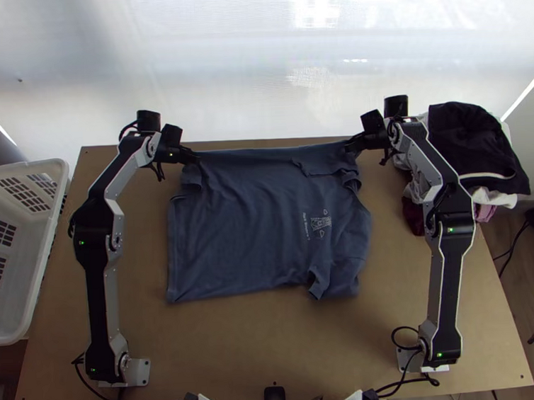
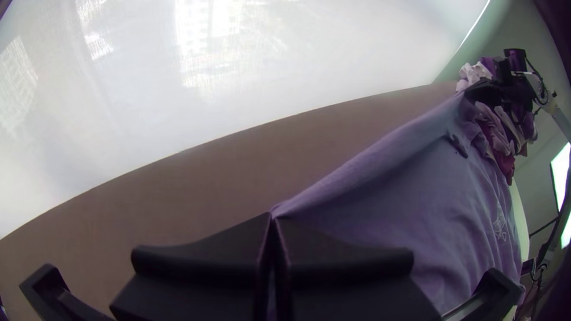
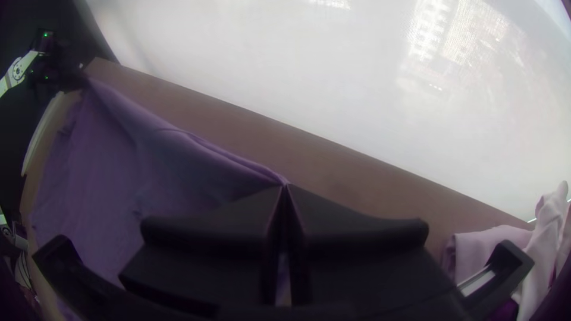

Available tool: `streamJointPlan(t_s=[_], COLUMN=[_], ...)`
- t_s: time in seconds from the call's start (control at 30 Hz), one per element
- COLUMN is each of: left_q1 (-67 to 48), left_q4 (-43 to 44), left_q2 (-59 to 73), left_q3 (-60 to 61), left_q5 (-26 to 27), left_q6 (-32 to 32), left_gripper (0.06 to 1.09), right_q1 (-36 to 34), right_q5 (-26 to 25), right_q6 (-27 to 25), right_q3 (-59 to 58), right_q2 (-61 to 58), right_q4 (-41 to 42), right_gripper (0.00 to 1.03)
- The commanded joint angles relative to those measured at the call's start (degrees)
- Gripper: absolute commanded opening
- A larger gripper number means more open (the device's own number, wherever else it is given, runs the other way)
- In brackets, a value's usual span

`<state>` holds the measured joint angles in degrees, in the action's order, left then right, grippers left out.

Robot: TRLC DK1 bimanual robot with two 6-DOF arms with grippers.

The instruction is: Fold the t-shirt

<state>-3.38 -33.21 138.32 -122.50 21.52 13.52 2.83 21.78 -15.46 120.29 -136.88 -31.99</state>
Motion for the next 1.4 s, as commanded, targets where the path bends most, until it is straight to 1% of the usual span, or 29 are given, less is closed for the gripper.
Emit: streamJointPlan(t_s=[0.0, 0.17, 0.5, 0.7, 0.8, 0.93, 1.2, 1.3, 1.37], left_q1=[-1.2, -1.5, -0.8, -1.4, -1.9, -2.6, -4.3, -5.1, -5.7], left_q4=[-1.5, -1.3, -2.7, -3.4, -4.3, -8.7, -16.8, -21.0, -21.4], left_q2=[4.8, 3.7, 2.8, -0.2, -2.0, -5.1, -10.9, -12.6, -14.8], left_q3=[-7.9, -8.6, -7.8, -7.2, -6.0, -4.2, -2.7, -1.9, 0.7], left_q5=[-1.4, -1.9, -1.9, -1.8, -1.9, -1.4, 0.5, 1.5, 1.7], left_q6=[0.7, 1.7, 1.6, 1.3, 1.4, 2.2, 6.1, 8.6, 9.2], left_gripper=[0.1, 0.1, 0.1, 0.1, 0.1, 0.1, 0.1, 0.1, 0.1], right_q1=[1.0, 0.8, 1.3, 1.7, 1.7, 2.0, 1.6, 1.0, 0.7], right_q5=[-1.1, -1.9, -1.8, -1.8, -1.8, -1.8, -1.7, -1.7, -1.7], right_q6=[0.8, 1.1, 0.7, 0.9, 1.1, 0.6, -1.0, -1.1, -1.2], right_q3=[6.0, 9.8, 8.6, 6.4, 3.7, -2.9, -15.2, -18.3, -20.0], right_q2=[-3.9, -5.3, -4.2, -0.7, 1.9, 7.4, 15.9, 18.2, 19.8], right_q4=[-1.1, -2.8, -6.6, -8.2, -8.3, -8.4, -7.6, -7.4, -7.3], right_gripper=[0.03, 0.03, 0.03, 0.03, 0.03, 0.03, 0.03, 0.03, 0.03])
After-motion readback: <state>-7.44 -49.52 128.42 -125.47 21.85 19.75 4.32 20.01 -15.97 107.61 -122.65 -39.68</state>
